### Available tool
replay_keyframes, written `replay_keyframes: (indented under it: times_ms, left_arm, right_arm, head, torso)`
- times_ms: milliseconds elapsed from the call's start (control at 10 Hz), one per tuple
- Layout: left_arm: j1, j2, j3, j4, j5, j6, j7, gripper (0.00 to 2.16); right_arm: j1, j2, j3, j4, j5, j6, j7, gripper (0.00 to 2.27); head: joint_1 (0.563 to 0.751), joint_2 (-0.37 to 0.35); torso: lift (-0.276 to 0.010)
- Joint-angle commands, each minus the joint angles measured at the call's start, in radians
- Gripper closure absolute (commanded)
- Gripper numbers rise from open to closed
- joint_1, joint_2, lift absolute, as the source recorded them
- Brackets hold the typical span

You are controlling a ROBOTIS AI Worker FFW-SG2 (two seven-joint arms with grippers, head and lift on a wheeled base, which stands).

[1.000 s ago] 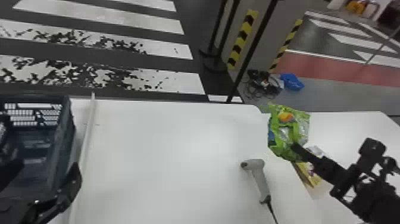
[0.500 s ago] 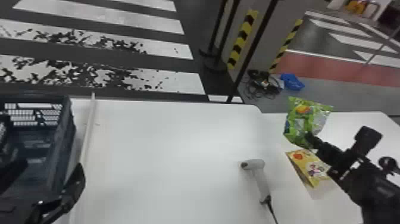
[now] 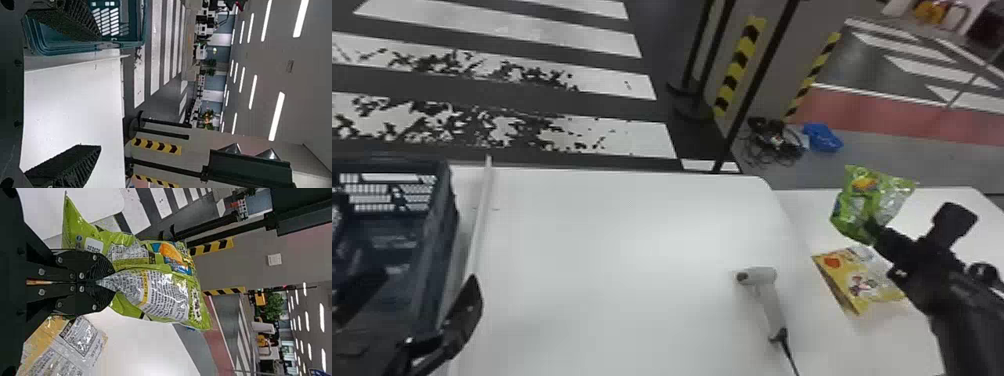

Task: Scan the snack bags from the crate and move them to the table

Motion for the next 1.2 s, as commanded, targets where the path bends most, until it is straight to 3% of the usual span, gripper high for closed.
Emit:
replay_keyframes:
  times_ms: [0,400,500,800,1100]
  left_arm:
    - [-0.001,0.004,-0.003,-0.002,0.0,0.0,0.0,0.01]
    - [-0.001,0.01,-0.013,-0.005,-0.002,0.0,0.0,0.01]
    - [-0.001,0.013,-0.014,-0.005,-0.002,-0.003,0.001,0.01]
    - [0.0,0.013,-0.02,-0.005,-0.002,-0.003,0.0,0.01]
    - [0.0,0.012,-0.022,-0.009,-0.003,-0.003,0.0,0.01]
  right_arm:
    - [-0.044,-0.014,0.024,0.059,0.0,-0.014,-0.001,2.25]
    - [-0.059,-0.014,0.049,0.087,-0.023,0.056,-0.061,2.24]
    - [-0.059,-0.014,0.039,0.097,-0.035,0.062,-0.064,2.01]
    - [-0.038,-0.021,0.033,0.102,-0.078,0.093,-0.081,0.05]
    - [-0.008,-0.021,0.026,0.097,-0.11,0.148,-0.088,0.04]
  head:
    - [0.695,-0.35]
    - [0.695,-0.35]
    - [0.695,-0.35]
    - [0.695,-0.35]
    - [0.695,-0.35]
  torso:
    - [-0.095]
    - [-0.095]
    - [-0.095]
    - [-0.095]
    - [-0.095]
